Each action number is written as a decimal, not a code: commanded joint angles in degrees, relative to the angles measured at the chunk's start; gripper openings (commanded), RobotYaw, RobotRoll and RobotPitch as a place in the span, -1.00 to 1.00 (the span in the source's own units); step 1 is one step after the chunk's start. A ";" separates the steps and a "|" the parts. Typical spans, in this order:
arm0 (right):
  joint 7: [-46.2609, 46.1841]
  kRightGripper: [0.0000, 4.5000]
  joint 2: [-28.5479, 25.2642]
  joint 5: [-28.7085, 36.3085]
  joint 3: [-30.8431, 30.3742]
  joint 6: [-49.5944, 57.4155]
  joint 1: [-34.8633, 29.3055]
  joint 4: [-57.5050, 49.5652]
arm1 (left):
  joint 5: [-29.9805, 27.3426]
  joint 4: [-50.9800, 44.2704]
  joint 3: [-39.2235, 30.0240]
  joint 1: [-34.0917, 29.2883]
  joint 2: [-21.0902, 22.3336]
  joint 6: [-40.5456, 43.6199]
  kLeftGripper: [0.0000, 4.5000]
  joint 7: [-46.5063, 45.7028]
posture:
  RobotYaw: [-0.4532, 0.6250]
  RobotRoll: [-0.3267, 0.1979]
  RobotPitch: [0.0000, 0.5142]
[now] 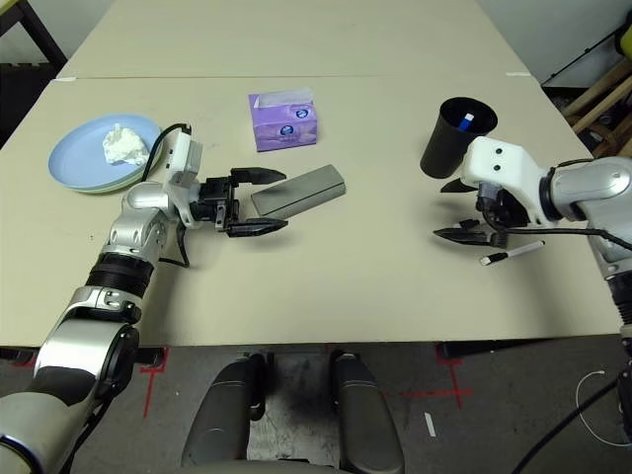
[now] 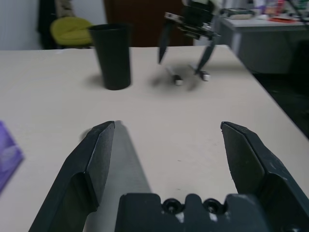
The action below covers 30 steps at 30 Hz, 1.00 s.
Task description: Organize and tidy the items on the table.
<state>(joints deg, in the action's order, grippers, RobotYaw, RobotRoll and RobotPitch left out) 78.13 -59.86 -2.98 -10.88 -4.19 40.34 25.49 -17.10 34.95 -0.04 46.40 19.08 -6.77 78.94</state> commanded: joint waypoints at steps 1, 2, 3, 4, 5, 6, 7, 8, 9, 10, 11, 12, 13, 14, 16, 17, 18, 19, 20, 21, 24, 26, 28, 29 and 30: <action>2.53 1.00 -1.08 -3.43 -2.46 -5.05 1.07 3.46 | 0.00 -1.58 -0.07 -1.95 0.34 0.00 0.99 -2.12 | -0.04 0.25 -0.17; 2.87 1.00 -1.38 -4.42 -2.98 -6.08 1.47 4.08 | 0.08 -1.92 -0.04 -2.28 0.46 0.02 0.99 -2.74 | -0.04 0.25 -0.18; 3.17 1.00 -1.60 -5.25 -3.41 -6.84 1.81 4.55 | 0.14 -2.21 -0.01 -2.58 0.61 0.03 0.99 -3.21 | -0.03 0.25 -0.18; 3.65 1.00 -1.92 -6.25 -3.93 -7.57 2.22 5.18 | 0.21 -2.45 0.06 -2.82 0.74 0.17 0.99 -3.72 | -0.03 0.25 -0.18; 4.07 1.00 -2.24 -7.21 -4.40 -8.20 2.55 5.70 | 0.26 -2.70 0.13 -3.05 0.86 0.30 0.99 -4.15 | -0.03 0.25 -0.18; 4.44 1.00 -2.46 -8.01 -4.81 -8.98 2.81 6.17 | 0.43 -2.93 0.29 -3.29 0.98 0.38 0.99 -4.56 | -0.03 0.25 -0.18; 4.72 1.00 -2.59 -8.63 -5.10 -9.57 3.03 6.57 | 0.58 -3.11 0.46 -3.48 1.09 0.38 0.99 -4.89 | -0.03 0.25 -0.18; 4.88 1.00 -2.59 -9.00 -5.23 -9.99 3.20 6.89 | 0.67 -3.24 0.60 -3.61 1.17 0.37 0.99 -5.10 | -0.03 0.25 -0.18; 5.21 1.00 -2.89 -9.91 -5.69 -10.59 3.44 7.17 | 0.70 -3.45 0.62 -3.78 1.29 0.51 0.99 -5.50 | -0.02 0.25 -0.17; 5.56 1.00 -3.18 -10.66 -6.05 -11.27 3.69 7.48 | 0.66 -3.72 0.60 -3.99 1.39 0.55 0.99 -5.81 | -0.02 0.25 -0.15; 5.89 1.00 -3.46 -11.35 -6.33 -11.92 3.94 7.83 | 0.56 -4.02 0.55 -4.21 1.47 0.50 0.99 -6.06 | -0.02 0.25 -0.15; 6.35 1.00 -3.70 -12.03 -6.65 -12.79 4.28 8.23 | 0.48 -4.30 0.54 -4.45 1.56 0.46 0.99 -6.25 | -0.02 0.25 -0.15; 6.78 1.00 -3.77 -12.34 -6.72 -13.24 4.51 8.48 | 0.43 -4.54 0.56 -4.66 1.68 0.48 0.99 -6.39 | -0.02 0.25 -0.14; 7.21 1.00 -3.90 -12.65 -6.86 -13.86 4.74 8.59 | 0.38 -4.76 0.59 -4.84 1.79 0.57 0.99 -6.51 | -0.02 0.25 -0.14; 8.56 1.00 -4.05 -12.67 -7.15 -15.68 5.08 8.76 | 0.29 -5.08 0.61 -5.07 1.96 0.75 0.99 -6.68 | -0.02 0.25 -0.13; 8.92 1.00 -4.17 -12.94 -7.26 -16.34 5.17 8.77 | 0.26 -5.17 0.61 -5.12 2.00 0.82 0.99 -6.76 | -0.02 0.25 -0.13; 9.57 1.00 -4.32 -12.94 -7.29 -16.95 5.03 8.62 | 0.22 -5.20 0.59 -5.13 2.06 0.86 0.99 -6.82 | -0.01 0.25 -0.13; 10.03 1.00 -4.43 -12.92 -7.27 -18.01 4.90 8.50 | 0.20 -5.20 0.58 -5.09 2.10 0.88 0.99 -6.89 | -0.02 0.25 -0.13; 10.41 1.00 -4.69 -13.11 -7.33 -18.99 4.75 8.41 | 0.22 -5.10 0.57 -4.97 2.11 0.91 0.99 -6.99 | -0.02 0.25 -0.13; 10.78 1.00 -4.82 -13.10 -7.27 -19.46 4.59 8.37 | 0.25 -5.01 0.57 -4.85 2.11 0.92 0.99 -7.09 | -0.02 0.25 -0.13; 10.91 1.00 -5.00 -13.36 -7.17 -21.00 4.44 8.25 | 0.24 -4.94 0.58 -4.60 2.05 0.86 0.99 -7.26 | -0.02 0.25 -0.12; 10.96 1.00 -5.26 -13.71 -7.18 -21.56 4.23 8.14 | -0.01 -5.15 0.71 -4.54 1.97 0.44 0.99 -6.64 | -0.02 0.25 -0.12; 11.22 1.00 -5.55 -13.82 -7.19 -21.94 3.94 7.94 | -0.20 -5.45 0.94 -4.60 1.99 0.22 0.99 -5.77 | -0.03 0.25 -0.11; 11.32 1.00 -5.74 -13.90 -7.20 -22.00 3.74 7.75 | -0.44 -5.78 1.11 -4.73 2.01 0.34 0.99 -5.06 | -0.03 0.25 -0.11; 11.33 1.00 -5.87 -13.96 -7.18 -22.06 3.52 7.55 | -0.67 -6.16 1.38 -4.91 2.10 0.57 0.99 -4.13 | -0.03 0.25 -0.11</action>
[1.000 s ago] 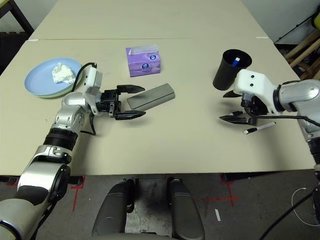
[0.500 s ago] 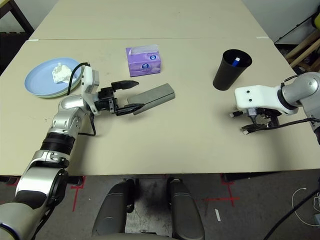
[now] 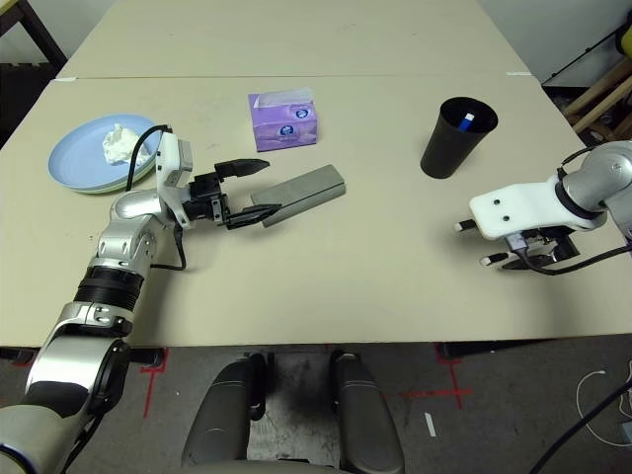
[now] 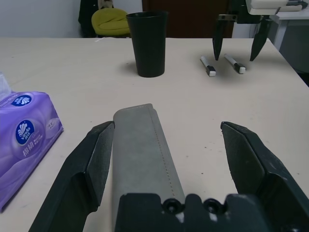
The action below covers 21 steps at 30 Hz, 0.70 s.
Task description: Organize and tidy the items on the table.
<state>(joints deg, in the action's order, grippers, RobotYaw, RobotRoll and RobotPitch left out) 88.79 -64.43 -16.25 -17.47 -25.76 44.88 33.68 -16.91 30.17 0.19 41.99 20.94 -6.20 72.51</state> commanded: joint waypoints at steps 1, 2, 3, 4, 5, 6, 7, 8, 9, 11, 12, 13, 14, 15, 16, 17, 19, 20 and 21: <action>0.43 1.00 -1.38 -0.86 -0.58 -0.57 -1.26 -0.85 | -0.93 -1.69 1.50 -0.67 0.39 0.22 0.99 3.22 | -0.03 0.25 -0.11; 0.18 1.00 -1.34 -1.01 -0.57 -0.61 -1.42 -1.03 | -0.85 -1.82 1.81 -0.75 0.57 0.27 0.99 3.96 | -0.03 0.25 -0.10; 0.02 1.00 -1.28 -1.10 -0.54 -0.54 -1.72 -1.39 | -0.54 -1.78 2.18 -0.76 0.83 0.19 0.99 4.63 | -0.03 0.25 -0.09; -0.19 1.00 -1.22 -1.25 -0.47 -0.49 -2.01 -1.76 | -0.26 -1.67 2.45 -0.74 1.05 0.09 0.99 5.08 | -0.03 0.25 -0.09; -0.50 1.00 -1.15 -1.42 -0.42 -0.48 -2.37 -2.11 | 0.05 -1.54 2.64 -0.69 1.22 -0.09 0.99 5.36 | -0.03 0.25 -0.09; -0.64 1.00 -1.16 -1.57 -0.42 -0.53 -2.69 -2.42 | 0.28 -1.38 2.76 -0.62 1.37 -0.20 0.99 5.53 | -0.03 0.25 -0.09; -0.81 1.00 -1.20 -1.62 -0.33 -0.34 -3.16 -2.86 | 0.52 -1.19 2.90 -0.53 1.53 -0.40 0.99 5.74 | -0.04 0.25 -0.08; -0.90 1.00 -1.25 -1.59 -0.24 -0.16 -3.59 -3.28 | 0.69 -1.04 3.03 -0.46 1.68 -0.56 0.99 5.97 | -0.04 0.25 -0.09; -1.00 1.00 -1.33 -1.54 -0.15 0.00 -4.11 -3.74 | 0.89 -0.86 3.22 -0.42 1.90 -0.81 0.99 6.31 | -0.04 0.25 -0.09; -1.23 1.00 -1.34 -1.58 -0.05 0.26 -4.78 -4.35 | 1.10 -0.57 3.55 -0.36 2.23 -1.31 0.99 6.76 | -0.04 0.25 -0.08; -1.54 1.00 -1.25 -1.86 -0.12 0.22 -4.98 -4.51 | 1.20 -0.42 3.70 -0.36 2.35 -1.59 0.99 6.89 | -0.04 0.25 -0.08; -1.75 1.00 -1.19 -2.07 -0.16 0.19 -5.08 -4.61 | 1.23 -0.31 3.81 -0.35 2.43 -1.79 0.99 6.95 | -0.04 0.25 -0.08; -2.39 1.00 -1.12 -2.75 -0.31 0.25 -5.23 -4.70 | 1.27 -0.25 3.90 -0.37 2.49 -1.96 0.99 6.95 | -0.04 0.25 -0.08; -2.83 1.00 -1.10 -3.22 -0.42 0.33 -5.33 -4.78 | 1.28 -0.21 3.95 -0.37 2.51 -2.05 0.99 6.95 | -0.03 0.25 -0.08; -3.12 1.00 -1.06 -3.46 -0.54 0.38 -5.58 -4.85 | 1.27 -0.19 3.99 -0.38 2.53 -2.12 0.99 6.93 | -0.03 0.25 -0.08; -3.44 1.00 -1.03 -3.77 -0.65 0.38 -5.78 -4.89 | 1.27 -0.22 4.04 -0.44 2.55 -2.15 0.99 6.89 | -0.03 0.25 -0.08; -3.96 1.00 -0.82 -4.22 -0.76 0.25 -5.98 -4.87 | 1.27 -0.28 4.09 -0.51 2.63 -2.09 0.99 6.86 | -0.03 0.25 -0.08; -4.12 1.00 -0.71 -4.38 -0.75 0.27 -6.01 -4.90 | 1.28 -0.26 4.09 -0.52 2.67 -2.07 0.99 6.87 | -0.03 0.25 -0.08; -4.40 1.00 -0.60 -4.64 -0.80 0.03 -6.02 -4.94 | 1.32 -0.20 4.09 -0.49 2.73 -2.11 0.99 6.87 | -0.03 0.25 -0.08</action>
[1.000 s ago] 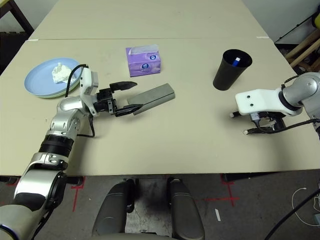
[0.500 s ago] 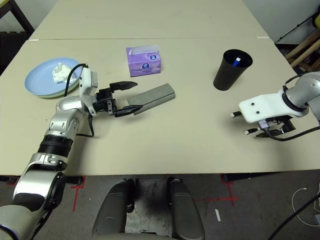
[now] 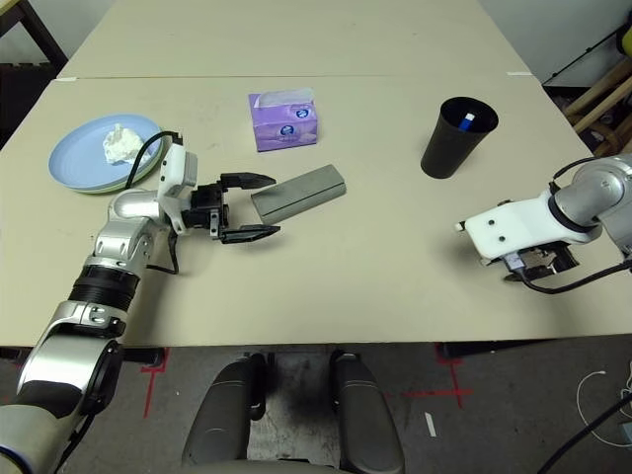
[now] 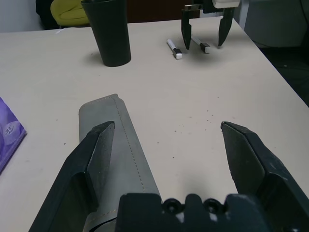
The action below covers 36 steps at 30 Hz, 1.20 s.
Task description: Organize and tidy the items on the table.
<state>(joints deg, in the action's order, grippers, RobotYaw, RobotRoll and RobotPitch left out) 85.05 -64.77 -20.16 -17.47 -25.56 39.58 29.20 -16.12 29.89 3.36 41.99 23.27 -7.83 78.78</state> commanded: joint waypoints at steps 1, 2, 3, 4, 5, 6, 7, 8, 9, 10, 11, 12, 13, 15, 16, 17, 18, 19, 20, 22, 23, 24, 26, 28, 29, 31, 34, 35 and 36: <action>-0.67 1.00 -0.19 -0.85 -0.84 -0.23 -0.76 -0.49 | 0.58 0.11 0.92 -0.44 0.45 -0.48 0.99 0.57 | -0.03 0.25 -0.08; -0.75 0.92 -0.13 -0.96 -0.89 -0.39 -0.76 -0.47 | 0.61 0.15 0.92 -0.38 0.49 -0.47 1.00 0.54 | -0.03 0.25 -0.08; -0.94 0.82 -0.09 -1.06 -0.92 -0.62 -0.73 -0.42 | 0.63 0.18 0.91 -0.35 0.53 -0.47 1.00 0.53 | -0.02 0.25 -0.08; -1.07 0.73 -0.03 -1.13 -0.96 -0.74 -0.68 -0.37 | 0.64 0.27 0.90 -0.30 0.57 -0.50 1.00 0.54 | -0.02 0.25 -0.08; -1.16 0.56 0.01 -1.19 -0.99 -0.82 -0.65 -0.29 | 0.65 0.28 0.90 -0.29 0.59 -0.51 1.00 0.52 | -0.02 0.25 -0.08; -1.00 0.43 0.13 -1.02 -0.97 -0.63 -0.62 -0.23 | 0.67 0.33 0.88 -0.27 0.62 -0.55 1.00 0.48 | -0.02 0.25 -0.08; -0.81 0.24 0.22 -0.93 -0.97 -0.51 -0.61 -0.20 | 0.69 0.35 0.85 -0.26 0.64 -0.56 1.00 0.44 | -0.02 0.25 -0.08; -0.68 0.08 0.30 -0.88 -0.98 -0.44 -0.58 -0.16 | 0.70 0.41 0.83 -0.23 0.66 -0.59 1.00 0.42 | -0.02 0.25 -0.09; -0.85 -0.10 0.45 -0.80 -0.90 -0.47 -0.58 -0.16 | 0.70 0.38 0.82 -0.23 0.68 -0.56 1.00 0.39 | -0.02 0.25 -0.09; -0.86 -0.25 0.57 -0.71 -0.85 -0.40 -0.63 -0.23 | 0.72 0.41 0.82 -0.21 0.71 -0.55 1.00 0.39 | -0.02 0.25 -0.09; -0.84 -0.47 0.72 -0.53 -0.77 -0.30 -0.69 -0.37 | 0.74 0.49 0.80 -0.17 0.75 -0.56 1.00 0.39 | -0.02 0.25 -0.10; -0.73 -0.64 0.81 -0.41 -0.75 -0.22 -0.70 -0.49 | 0.80 0.66 0.80 -0.08 0.80 -0.65 1.00 0.44 | -0.02 0.25 -0.10; -0.61 -0.79 0.90 -0.29 -0.71 -0.13 -0.64 -0.55 | 0.89 0.90 0.80 0.03 0.83 -0.73 1.00 0.47 | -0.02 0.25 -0.11; -0.18 -0.86 1.05 -0.02 -0.73 -0.08 -0.25 -0.53 | 1.12 1.66 0.79 0.38 0.96 -1.01 1.00 0.63 | -0.03 0.25 -0.12; 0.43 -0.86 1.12 0.56 -0.57 0.28 0.00 -0.61 | 1.15 2.09 0.74 0.64 1.08 -1.11 1.00 0.81 | -0.03 0.25 -0.13; 0.96 -0.86 1.20 0.96 -0.47 0.56 0.35 -0.60 | 1.15 2.53 0.69 0.94 1.16 -1.19 1.00 0.98 | -0.04 0.25 -0.14; 2.51 -0.86 1.29 2.35 -0.17 1.53 0.64 -0.83 | 1.15 2.91 0.67 1.26 1.23 -1.25 1.00 1.15 | -0.04 0.25 -0.15; 3.98 -0.86 1.58 3.95 0.33 3.23 0.86 -1.23 | 1.17 3.39 0.66 1.62 1.26 -1.36 1.00 1.27 | -0.04 0.25 -0.16; 5.10 -0.86 1.82 5.24 0.75 4.47 1.38 -1.52 | 1.20 3.80 0.62 1.99 1.22 -1.53 1.00 1.28 | -0.04 0.25 -0.16; 6.96 -0.86 1.84 9.30 0.94 8.62 2.08 -2.65 | 1.29 4.42 0.49 2.51 1.07 -2.01 1.00 1.04 | -0.04 0.25 -0.18; 7.30 -0.86 1.71 11.12 0.74 10.79 2.56 -3.21 | 1.50 4.91 0.40 2.78 1.03 -2.52 1.00 0.68 | -0.05 0.25 -0.19; 7.45 -0.86 1.41 13.05 0.33 12.34 3.15 -3.67 | 1.67 5.48 0.25 3.08 1.00 -3.00 1.00 0.24 | -0.05 0.25 -0.20; 7.45 -0.86 0.62 15.95 -0.53 15.49 3.98 -4.64 | 1.59 6.48 -0.07 3.64 0.95 -3.41 1.00 -0.31 | -0.05 0.25 -0.21; 7.45 -0.86 -0.11 18.82 -1.17 17.97 4.89 -5.34 | 1.10 6.80 -0.36 4.07 0.99 -3.11 1.00 -0.34 | -0.05 0.25 -0.23; 7.45 -0.86 -0.33 20.68 -1.14 20.09 5.43 -5.73 | 0.31 6.44 -0.86 4.24 0.84 -2.10 1.00 -0.70 | -0.05 0.25 -0.23; 7.45 -0.86 0.24 23.66 -0.25 23.48 6.62 -5.58 | -0.87 6.03 -1.80 4.60 0.52 -0.63 1.00 -1.57 | -0.05 0.25 -0.24; 6.90 -0.86 4.11 27.97 4.19 28.68 8.53 -4.27 | -1.11 5.97 -2.56 4.75 0.40 -0.01 1.00 -2.45 | -0.05 0.25 -0.25; 5.69 -0.86 5.91 29.78 6.17 30.84 9.18 -3.82 | -0.97 5.85 -2.61 4.62 0.49 0.10 1.00 -2.59 | -0.04 0.25 -0.25; 4.63 -0.86 7.21 30.78 7.70 32.20 9.53 -3.53 | -0.81 5.72 -2.64 4.45 0.57 0.26 1.00 -2.83 | -0.04 0.25 -0.25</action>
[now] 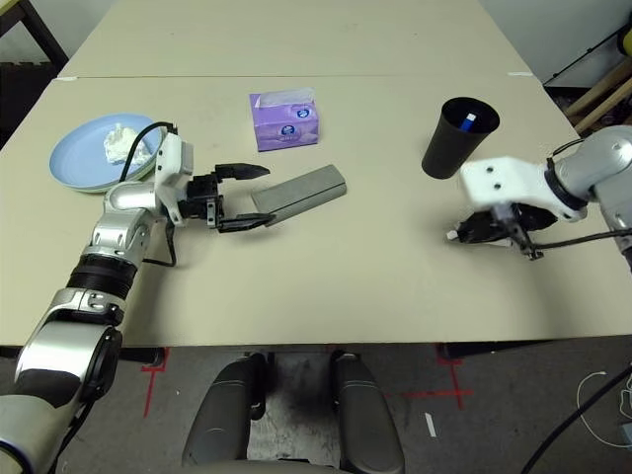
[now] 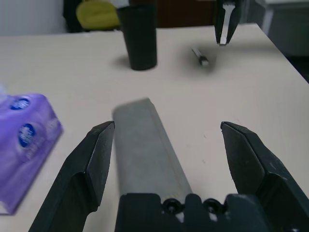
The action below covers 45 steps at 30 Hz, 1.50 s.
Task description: Organize and tidy the items on the table.
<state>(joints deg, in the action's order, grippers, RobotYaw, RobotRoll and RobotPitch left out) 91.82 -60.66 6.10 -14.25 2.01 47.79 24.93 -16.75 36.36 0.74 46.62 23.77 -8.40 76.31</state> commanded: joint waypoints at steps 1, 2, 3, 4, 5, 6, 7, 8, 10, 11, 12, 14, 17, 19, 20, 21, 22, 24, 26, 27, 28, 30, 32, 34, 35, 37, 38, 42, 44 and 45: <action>-3.66 -0.86 4.69 5.79 6.38 4.94 1.36 1.12 | -0.08 -0.91 -0.11 -0.40 0.13 1.07 1.00 -0.74 | -0.04 0.25 -0.24; -4.98 -0.86 6.10 7.13 8.12 5.76 1.30 1.30 | 0.00 -1.07 -0.19 -0.59 0.16 1.30 1.00 -1.17 | -0.04 0.25 -0.24; -6.57 -0.86 7.40 8.35 9.86 6.79 1.07 1.24 | 0.04 -1.35 -0.34 -0.84 0.18 1.75 1.00 -1.88 | -0.04 0.25 -0.24; -7.87 -0.86 8.44 9.20 11.28 7.30 0.78 1.11 | 0.03 -1.62 -0.47 -1.07 0.20 2.02 1.00 -2.43 | -0.04 0.25 -0.24; -9.35 -0.86 9.51 10.14 12.85 7.79 0.39 0.89 | 0.00 -2.02 -0.53 -1.39 0.26 2.25 1.00 -2.87 | -0.04 0.25 -0.23; -11.03 -0.86 10.60 11.01 14.42 8.13 0.08 0.75 | 0.00 -2.41 -0.57 -1.69 0.33 2.39 1.00 -3.29 | -0.04 0.25 -0.23; -12.89 -0.86 11.75 11.95 16.04 8.10 -0.12 0.72 | 0.00 -2.82 -0.60 -1.97 0.42 2.50 1.00 -3.60 | -0.03 0.25 -0.23; -14.56 -0.86 12.85 13.29 17.69 9.24 -0.41 0.44 | -0.01 -3.24 -0.71 -2.27 0.51 2.74 1.00 -4.09 | -0.03 0.25 -0.22; -18.55 -0.86 14.91 15.82 20.98 12.16 -0.78 -0.35 | 0.05 -3.86 -0.83 -2.72 0.67 3.10 1.00 -4.77 | -0.03 0.25 -0.22; -19.97 -0.86 15.59 16.60 22.06 13.16 -0.92 -0.77 | 0.07 -4.07 -0.83 -2.88 0.73 3.19 1.00 -4.95 | -0.03 0.25 -0.22; -21.12 -0.86 16.05 17.01 22.78 13.74 -1.12 -1.24 | 0.09 -4.23 -0.87 -3.02 0.81 3.23 1.00 -5.14 | -0.03 0.25 -0.22; -25.20 -0.86 17.74 18.07 25.29 13.74 -1.50 -1.87 | -0.23 -4.84 -1.20 -3.36 0.70 3.70 1.00 -5.93 | -0.03 0.25 -0.23; -31.44 -0.86 20.49 18.82 28.61 12.04 -1.80 -2.44 | -0.57 -5.89 -1.38 -3.84 0.66 4.37 1.00 -6.34 | -0.03 0.25 -0.22; -36.70 -0.86 23.13 20.03 31.56 10.77 -1.79 -3.20 | -0.63 -6.33 -1.42 -4.02 0.61 4.77 1.00 -6.35 | -0.04 0.25 -0.22; -38.60 -0.86 24.07 20.38 32.55 10.35 -1.81 -3.54 | -0.64 -6.40 -1.45 -4.05 0.60 4.87 1.00 -6.32 | -0.04 0.25 -0.22; -41.21 -0.86 25.27 20.59 33.88 9.23 -1.34 -3.31 | -0.42 -6.25 -1.34 -3.93 0.63 4.71 1.00 -6.20 | -0.05 0.25 -0.22; -42.84 -0.86 25.97 20.66 34.61 8.48 -1.02 -3.13 | -0.24 -6.13 -1.27 -3.84 0.66 4.60 1.00 -6.11 | -0.05 0.25 -0.21; -46.71 -0.86 27.23 21.04 36.46 7.02 0.32 -2.16 | -0.09 -5.73 -1.24 -3.52 0.62 4.46 1.00 -5.99 | -0.05 0.25 -0.21; -49.95 -0.86 27.72 20.90 37.61 5.71 1.34 -1.05 | -0.08 -5.29 -1.24 -3.13 0.51 4.43 1.00 -5.90 | -0.06 0.25 -0.21; -51.00 -0.86 27.76 20.95 37.91 5.70 1.35 -0.86 | -0.05 -5.11 -1.22 -2.97 0.47 4.40 1.00 -5.88 | -0.06 0.25 -0.21; -51.88 -0.86 27.72 20.84 37.98 5.67 1.13 -0.84 | 0.00 -4.97 -1.20 -2.87 0.48 4.34 1.00 -5.83 | -0.06 0.25 -0.21; -53.94 -0.86 27.75 20.23 38.29 5.08 0.35 -0.89 | 0.04 -4.81 -1.18 -2.76 0.50 4.27 1.00 -5.77 | -0.06 0.25 -0.21; -56.56 -0.86 27.82 18.90 38.25 4.15 -0.75 -1.07 | 0.06 -4.69 -1.18 -2.72 0.53 4.20 1.00 -5.72 | -0.06 0.25 -0.21; -60.37 -0.86 28.15 16.97 38.12 2.79 -2.12 -0.93 | 0.09 -4.58 -1.18 -2.71 0.56 4.17 1.00 -5.69 | -0.06 0.25 -0.21; -62.19 -0.86 28.10 15.86 37.84 2.54 -2.78 -1.24 | 0.08 -4.52 -1.18 -2.71 0.57 4.16 1.00 -5.67 | -0.07 0.25 -0.21; -64.85 -0.86 28.25 14.57 37.37 2.42 -3.79 -1.91 | 0.08 -4.45 -1.17 -2.70 0.56 4.18 1.00 -5.65 | -0.07 0.25 -0.20; -65.92 -0.86 28.50 14.18 37.23 2.31 -4.20 -2.21 | 0.09 -4.41 -1.15 -2.69 0.55 4.19 1.00 -5.64 | -0.07 0.25 -0.20; -67.99 -0.86 29.45 14.29 36.76 3.60 -4.55 -3.00 | 0.14 -4.25 -1.07 -2.54 0.54 4.18 1.00 -5.59 | -0.07 0.25 -0.20; -68.34 -0.86 29.39 14.13 35.97 5.57 -4.63 -3.29 | 0.20 -4.12 -1.04 -2.41 0.57 4.17 1.00 -5.57 | -0.07 0.25 -0.20; -68.17 -0.86 29.37 14.11 35.59 6.00 -4.75 -3.52 | 0.22 -4.13 -1.03 -2.41 0.58 4.18 1.00 -5.56 | -0.07 0.25 -0.20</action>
<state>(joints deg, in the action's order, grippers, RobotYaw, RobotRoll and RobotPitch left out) 23.81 -31.09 20.47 21.83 6.73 43.92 22.50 -16.79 32.11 -0.90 44.13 24.08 -4.02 70.12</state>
